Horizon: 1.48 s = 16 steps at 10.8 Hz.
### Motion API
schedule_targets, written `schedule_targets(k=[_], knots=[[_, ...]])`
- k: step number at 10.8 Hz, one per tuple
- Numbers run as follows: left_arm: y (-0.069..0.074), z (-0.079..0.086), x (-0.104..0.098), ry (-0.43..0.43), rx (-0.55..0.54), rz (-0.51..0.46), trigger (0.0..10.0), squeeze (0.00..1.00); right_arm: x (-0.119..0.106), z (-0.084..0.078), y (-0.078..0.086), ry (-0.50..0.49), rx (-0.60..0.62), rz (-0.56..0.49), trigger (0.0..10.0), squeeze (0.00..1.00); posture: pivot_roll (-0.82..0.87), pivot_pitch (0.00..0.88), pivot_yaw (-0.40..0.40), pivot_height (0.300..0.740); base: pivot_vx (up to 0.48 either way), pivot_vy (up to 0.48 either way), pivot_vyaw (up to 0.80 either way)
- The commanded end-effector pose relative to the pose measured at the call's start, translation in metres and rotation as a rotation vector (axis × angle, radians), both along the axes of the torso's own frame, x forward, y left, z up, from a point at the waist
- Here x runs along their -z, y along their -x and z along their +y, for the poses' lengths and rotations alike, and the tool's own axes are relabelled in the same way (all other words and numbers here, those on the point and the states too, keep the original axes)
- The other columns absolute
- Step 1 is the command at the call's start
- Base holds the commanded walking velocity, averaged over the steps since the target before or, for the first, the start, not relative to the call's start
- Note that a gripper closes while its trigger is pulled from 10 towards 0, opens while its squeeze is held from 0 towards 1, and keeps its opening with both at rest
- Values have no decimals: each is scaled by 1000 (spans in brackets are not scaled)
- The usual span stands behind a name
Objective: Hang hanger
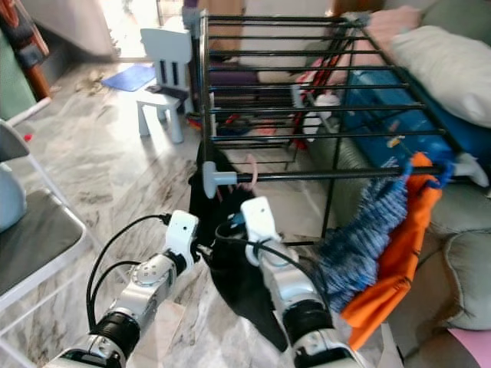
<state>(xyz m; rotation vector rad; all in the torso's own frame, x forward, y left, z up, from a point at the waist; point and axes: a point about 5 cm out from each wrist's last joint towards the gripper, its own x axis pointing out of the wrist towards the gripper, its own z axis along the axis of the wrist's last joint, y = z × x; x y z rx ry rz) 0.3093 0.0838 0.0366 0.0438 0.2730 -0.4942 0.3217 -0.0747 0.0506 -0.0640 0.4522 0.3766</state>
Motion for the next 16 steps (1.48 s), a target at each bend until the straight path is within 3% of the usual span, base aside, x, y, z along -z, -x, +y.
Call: schedule_targets(k=[1,3,6,7,12,16], knots=[[0,2,1,-10,-6,6,10000,0,-6,-3,-7,-2,21,-5,10000,0,105,0,-62,740,0,0,0],[1,1,2,-12,-6,11,10000,0,12,-13,-3,29,100,77,10000,0,104,0,-63,740,0,0,0],[1,-1,3,-20,7,21,10000,0,16,-31,-5,47,213,78,10000,0,95,0,-58,740,0,0,0],[1,-2,3,-25,10,24,10000,0,12,-42,-9,10,293,59,10000,1000,97,0,-59,740,0,0,0],[1,-4,4,-37,7,32,10000,0,18,-38,-3,-4,261,50,10000,1000,95,0,-60,740,0,0,0],[1,-4,4,-28,-1,31,10000,0,0,-54,15,101,221,-164,10000,1000,78,0,-54,740,0,0,0]])
